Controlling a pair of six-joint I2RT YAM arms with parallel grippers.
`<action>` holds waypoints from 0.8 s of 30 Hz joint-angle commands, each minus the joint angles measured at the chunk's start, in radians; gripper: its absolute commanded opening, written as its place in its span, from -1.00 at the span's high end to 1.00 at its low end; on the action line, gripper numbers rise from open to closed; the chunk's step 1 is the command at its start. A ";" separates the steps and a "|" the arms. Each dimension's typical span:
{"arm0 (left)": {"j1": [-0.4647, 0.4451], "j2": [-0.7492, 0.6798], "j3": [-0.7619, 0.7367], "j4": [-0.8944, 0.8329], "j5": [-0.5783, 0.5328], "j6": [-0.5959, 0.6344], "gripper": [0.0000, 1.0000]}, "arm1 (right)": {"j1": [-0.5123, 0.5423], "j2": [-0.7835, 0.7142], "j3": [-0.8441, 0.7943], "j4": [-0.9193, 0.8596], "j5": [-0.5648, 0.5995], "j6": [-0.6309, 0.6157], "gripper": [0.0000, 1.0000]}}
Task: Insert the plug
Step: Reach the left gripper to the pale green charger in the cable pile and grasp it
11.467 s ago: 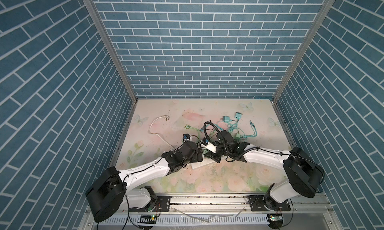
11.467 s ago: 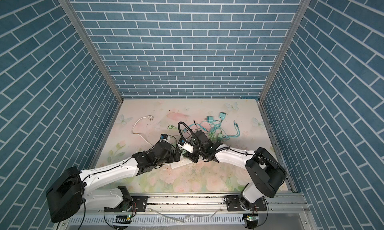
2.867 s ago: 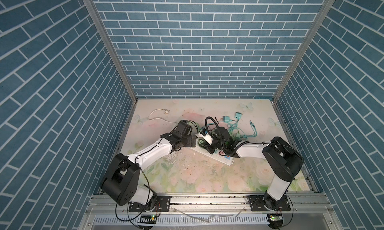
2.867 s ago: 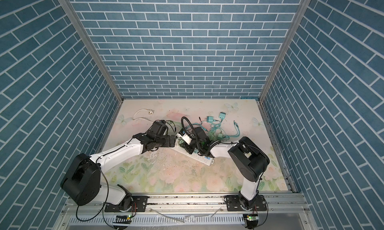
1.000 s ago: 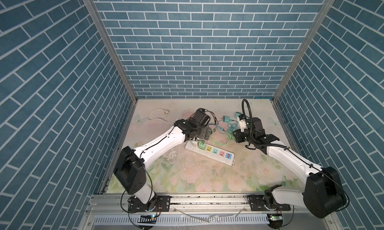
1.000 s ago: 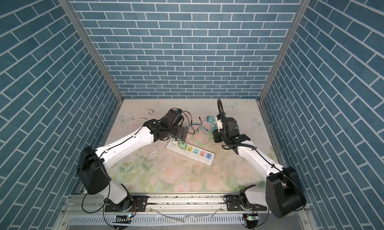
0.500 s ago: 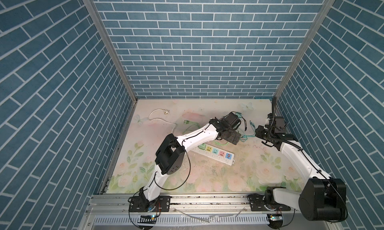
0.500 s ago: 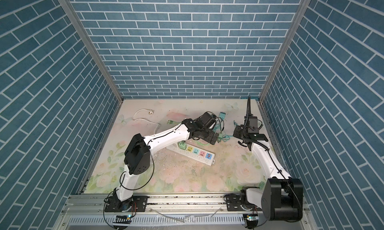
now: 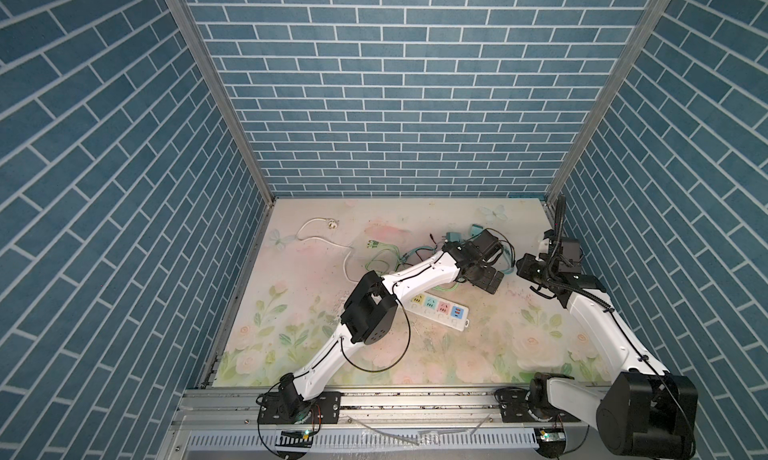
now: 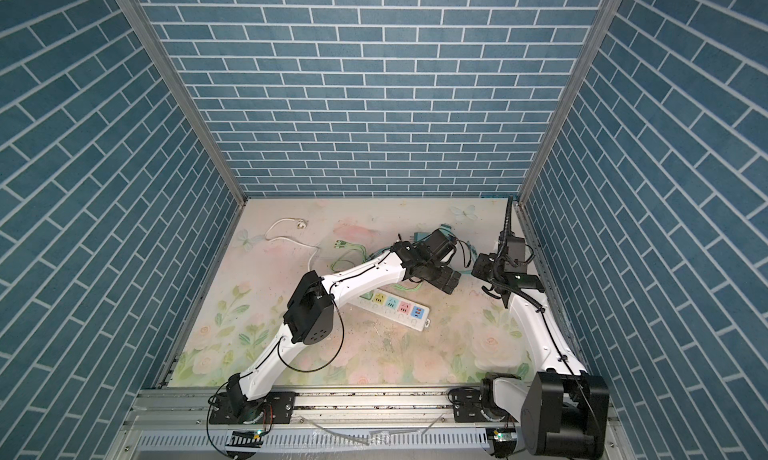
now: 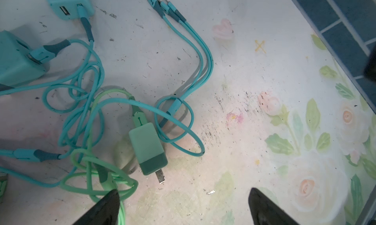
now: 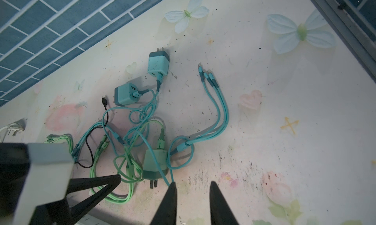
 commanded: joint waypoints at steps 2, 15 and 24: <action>-0.009 0.068 0.097 -0.091 -0.014 -0.002 -0.99 | -0.012 -0.016 -0.039 -0.008 -0.040 -0.008 0.44; 0.006 0.059 0.090 -0.067 -0.050 -0.021 -0.85 | -0.050 -0.040 -0.079 0.006 -0.077 -0.029 0.50; 0.024 0.114 0.154 -0.079 -0.036 -0.038 -0.48 | -0.057 -0.055 -0.087 0.013 -0.093 -0.034 0.68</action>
